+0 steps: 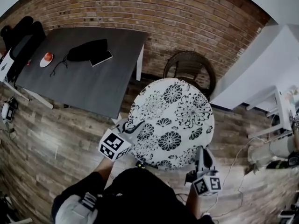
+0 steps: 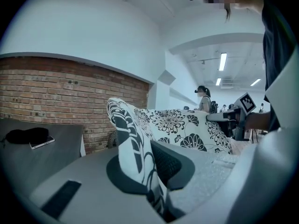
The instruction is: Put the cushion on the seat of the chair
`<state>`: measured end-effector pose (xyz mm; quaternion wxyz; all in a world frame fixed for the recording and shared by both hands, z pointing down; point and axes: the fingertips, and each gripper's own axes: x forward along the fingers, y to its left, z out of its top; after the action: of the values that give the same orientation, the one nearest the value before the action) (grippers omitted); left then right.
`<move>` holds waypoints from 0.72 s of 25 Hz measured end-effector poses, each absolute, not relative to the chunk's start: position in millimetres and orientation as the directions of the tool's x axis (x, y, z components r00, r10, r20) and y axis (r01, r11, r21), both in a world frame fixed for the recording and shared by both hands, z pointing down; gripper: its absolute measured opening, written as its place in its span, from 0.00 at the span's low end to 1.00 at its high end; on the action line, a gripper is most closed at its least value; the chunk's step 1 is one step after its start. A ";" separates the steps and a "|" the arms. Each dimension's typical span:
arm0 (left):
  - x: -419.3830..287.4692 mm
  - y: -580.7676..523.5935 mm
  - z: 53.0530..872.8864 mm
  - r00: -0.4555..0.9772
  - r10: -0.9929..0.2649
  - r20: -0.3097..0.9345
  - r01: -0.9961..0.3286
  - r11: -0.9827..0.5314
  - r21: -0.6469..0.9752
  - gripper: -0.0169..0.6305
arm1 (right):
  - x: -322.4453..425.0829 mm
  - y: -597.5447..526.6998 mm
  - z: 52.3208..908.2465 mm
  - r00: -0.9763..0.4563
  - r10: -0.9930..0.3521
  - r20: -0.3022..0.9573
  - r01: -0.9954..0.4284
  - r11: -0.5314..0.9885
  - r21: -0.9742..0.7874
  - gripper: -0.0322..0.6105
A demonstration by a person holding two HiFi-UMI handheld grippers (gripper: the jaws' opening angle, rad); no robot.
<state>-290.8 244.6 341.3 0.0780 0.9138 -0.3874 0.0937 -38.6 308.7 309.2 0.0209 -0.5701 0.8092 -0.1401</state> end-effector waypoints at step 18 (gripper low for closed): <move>-278.0 207.6 346.9 0.611 -0.750 0.254 -0.782 -0.621 0.046 0.05 | -24.6 243.0 318.7 -0.441 -0.889 0.125 -0.881 0.401 -0.252 0.08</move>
<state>-278.0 207.6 346.9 0.0760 0.8942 -0.4285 0.1054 -24.6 243.0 318.7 0.0144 -0.5286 0.8369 -0.1415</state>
